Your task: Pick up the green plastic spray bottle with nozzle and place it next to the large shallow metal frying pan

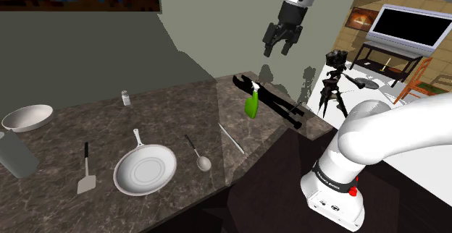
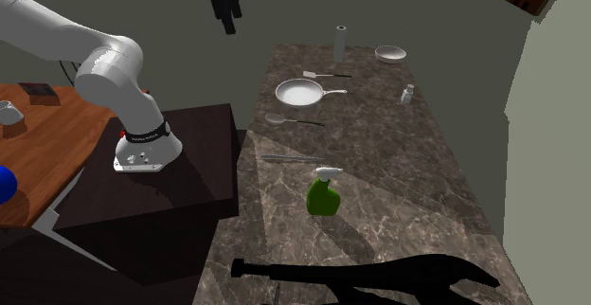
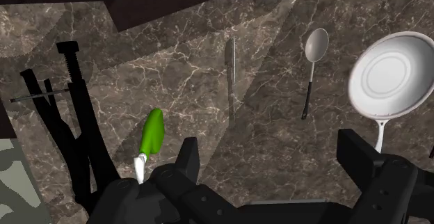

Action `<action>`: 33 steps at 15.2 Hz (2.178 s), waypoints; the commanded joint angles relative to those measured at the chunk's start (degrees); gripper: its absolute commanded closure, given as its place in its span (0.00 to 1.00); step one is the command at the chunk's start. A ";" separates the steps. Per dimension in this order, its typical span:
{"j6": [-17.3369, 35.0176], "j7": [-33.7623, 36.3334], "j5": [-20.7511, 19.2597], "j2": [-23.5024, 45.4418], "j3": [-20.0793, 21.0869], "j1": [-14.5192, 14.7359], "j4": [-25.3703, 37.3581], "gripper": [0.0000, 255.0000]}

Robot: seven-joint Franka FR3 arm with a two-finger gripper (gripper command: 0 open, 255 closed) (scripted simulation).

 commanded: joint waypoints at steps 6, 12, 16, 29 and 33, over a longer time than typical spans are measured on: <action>6.97 -3.60 -1.94 7.00 -3.72 -1.23 -1.17 0.00; 14.98 -7.98 -3.18 17.27 -8.15 -2.33 -0.27 0.00; 19.80 -11.12 -3.00 25.01 -11.01 -2.80 1.72 0.00; 30.06 -23.55 4.81 53.38 -17.03 -5.71 15.66 0.00; 31.05 -27.07 8.12 62.47 -16.96 -8.15 22.27 0.00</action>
